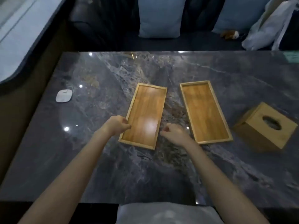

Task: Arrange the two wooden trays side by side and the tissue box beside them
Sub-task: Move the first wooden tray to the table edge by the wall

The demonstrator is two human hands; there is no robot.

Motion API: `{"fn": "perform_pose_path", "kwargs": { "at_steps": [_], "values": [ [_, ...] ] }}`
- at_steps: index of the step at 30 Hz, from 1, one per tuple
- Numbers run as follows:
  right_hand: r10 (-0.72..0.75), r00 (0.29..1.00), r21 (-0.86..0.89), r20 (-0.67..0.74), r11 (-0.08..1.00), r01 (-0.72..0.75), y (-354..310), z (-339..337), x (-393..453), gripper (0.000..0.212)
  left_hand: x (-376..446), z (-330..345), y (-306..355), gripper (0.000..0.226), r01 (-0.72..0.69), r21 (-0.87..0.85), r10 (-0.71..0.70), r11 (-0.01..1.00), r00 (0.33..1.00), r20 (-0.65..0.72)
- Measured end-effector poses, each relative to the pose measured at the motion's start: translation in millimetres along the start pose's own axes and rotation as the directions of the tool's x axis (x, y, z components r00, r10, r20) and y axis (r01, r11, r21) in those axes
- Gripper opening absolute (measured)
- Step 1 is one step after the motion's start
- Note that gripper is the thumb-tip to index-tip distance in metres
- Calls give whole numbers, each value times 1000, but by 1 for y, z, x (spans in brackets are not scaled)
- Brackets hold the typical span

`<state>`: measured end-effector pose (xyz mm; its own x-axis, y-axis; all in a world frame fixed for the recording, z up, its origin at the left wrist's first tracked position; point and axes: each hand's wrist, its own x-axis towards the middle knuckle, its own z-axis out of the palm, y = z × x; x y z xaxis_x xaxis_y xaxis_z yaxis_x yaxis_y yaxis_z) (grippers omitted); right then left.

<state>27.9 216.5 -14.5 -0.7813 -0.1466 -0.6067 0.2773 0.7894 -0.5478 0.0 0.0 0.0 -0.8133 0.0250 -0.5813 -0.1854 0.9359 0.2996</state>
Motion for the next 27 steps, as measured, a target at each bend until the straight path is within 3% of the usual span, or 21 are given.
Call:
{"fn": "perform_pose_path", "kwargs": {
  "at_steps": [5,7,12,18,24,27],
  "values": [
    [61,987,180,-150,983,-33,-1,28,-5,35,-6,27,-15,37,58,-104,-72,993,989,-131],
    [116,987,200,-112,975,-91,-6,47,19,39,11,42,-29,37,148,-168,-166,974,981,-97],
    [136,976,195,-173,976,-102,-10,58,14,59,6,55,-26,34,49,-204,-94,978,972,-217],
    [150,968,144,-202,982,-122,-11,61,16,53,2,60,-29,38,-7,-333,-94,943,953,-287],
    [176,963,329,-202,939,-103,-19,57,9,54,5,47,-35,33,-29,-443,-89,896,966,-245],
    [170,971,508,-168,859,-63,-28,48,1,53,2,34,-41,33,-72,-569,-73,819,971,-228]
  ]
}}
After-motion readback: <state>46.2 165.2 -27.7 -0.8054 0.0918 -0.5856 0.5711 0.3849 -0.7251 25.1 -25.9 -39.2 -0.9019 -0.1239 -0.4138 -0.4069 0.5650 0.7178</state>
